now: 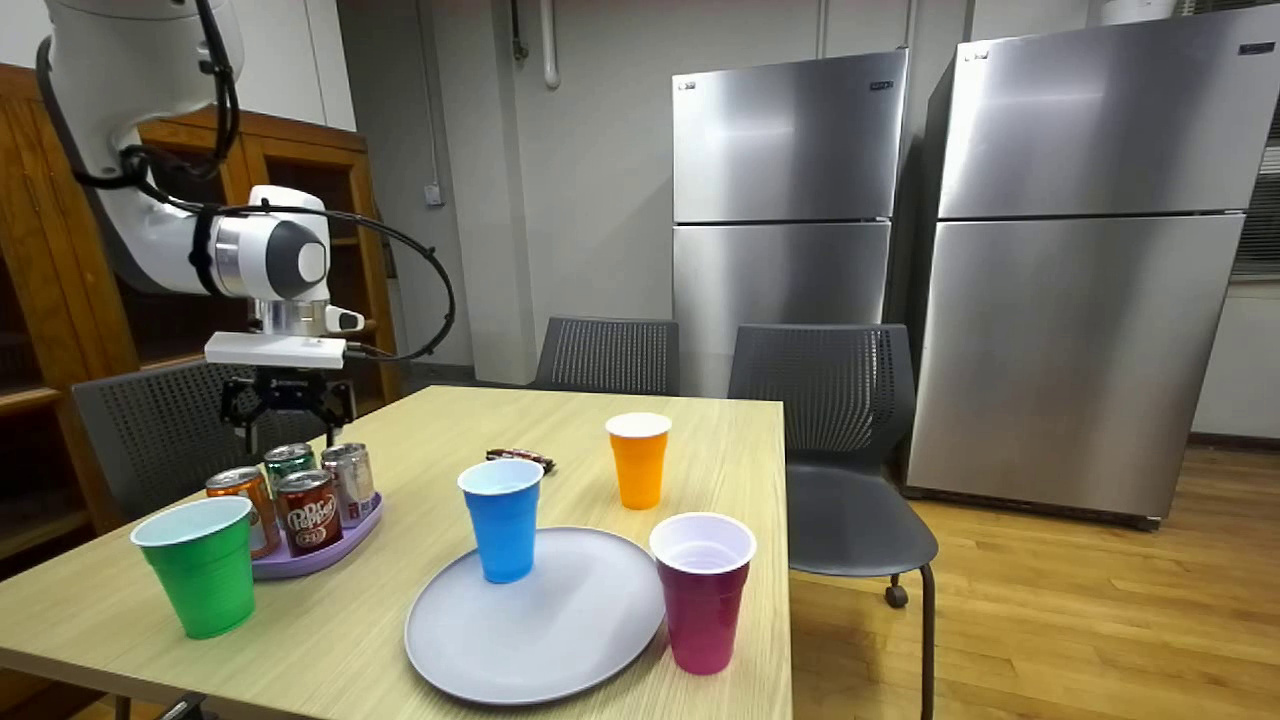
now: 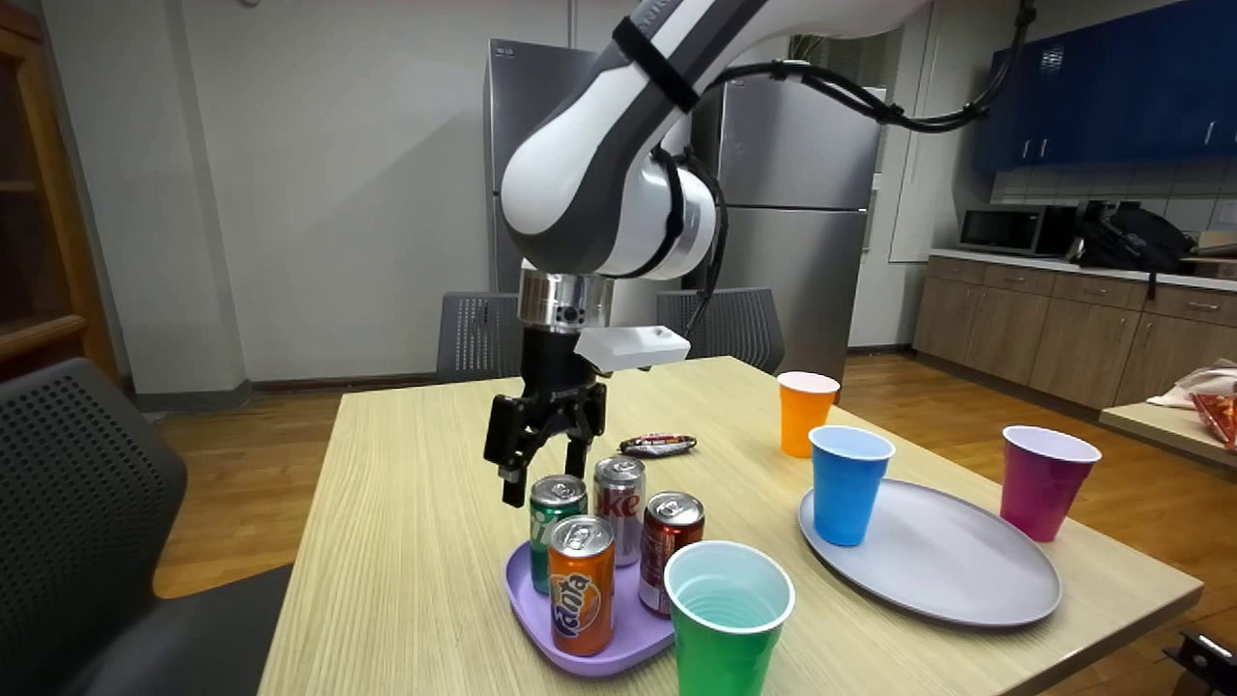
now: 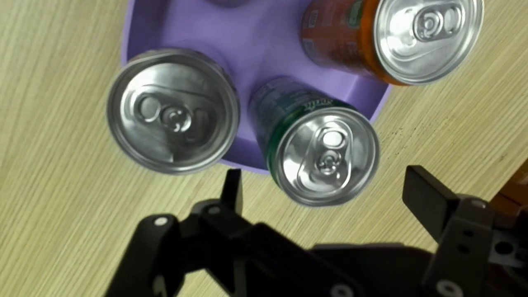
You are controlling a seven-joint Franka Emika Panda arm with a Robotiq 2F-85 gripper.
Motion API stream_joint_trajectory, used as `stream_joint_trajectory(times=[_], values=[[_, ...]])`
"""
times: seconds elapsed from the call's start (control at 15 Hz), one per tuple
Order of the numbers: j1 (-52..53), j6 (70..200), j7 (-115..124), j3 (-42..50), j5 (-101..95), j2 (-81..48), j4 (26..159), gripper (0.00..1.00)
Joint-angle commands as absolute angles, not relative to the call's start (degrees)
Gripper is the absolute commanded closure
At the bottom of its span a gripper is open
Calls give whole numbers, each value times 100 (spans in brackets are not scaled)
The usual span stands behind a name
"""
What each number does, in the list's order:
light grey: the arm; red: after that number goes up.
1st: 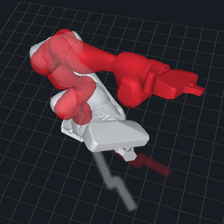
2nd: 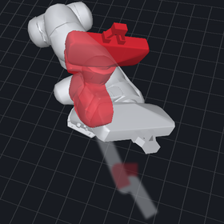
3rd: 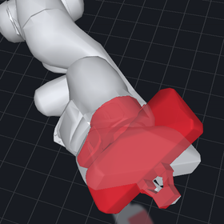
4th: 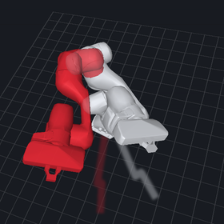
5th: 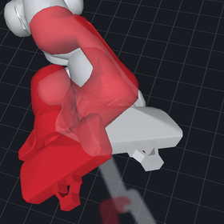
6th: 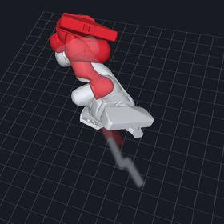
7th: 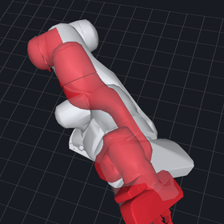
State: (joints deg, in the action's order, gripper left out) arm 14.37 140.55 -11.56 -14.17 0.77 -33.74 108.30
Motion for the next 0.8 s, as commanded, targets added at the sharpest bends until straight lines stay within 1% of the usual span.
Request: stream_joint_trajectory(times=[0.0, 0.27, 0.73], values=[[1361, 13927, -1068, -1505, 172, -3109, 10807, 0], [1358, 13697, -1008, -1418, 112, -2811, 10768, 0], [1308, 12906, -805, -1235, 101, -2144, 10940, 0]])
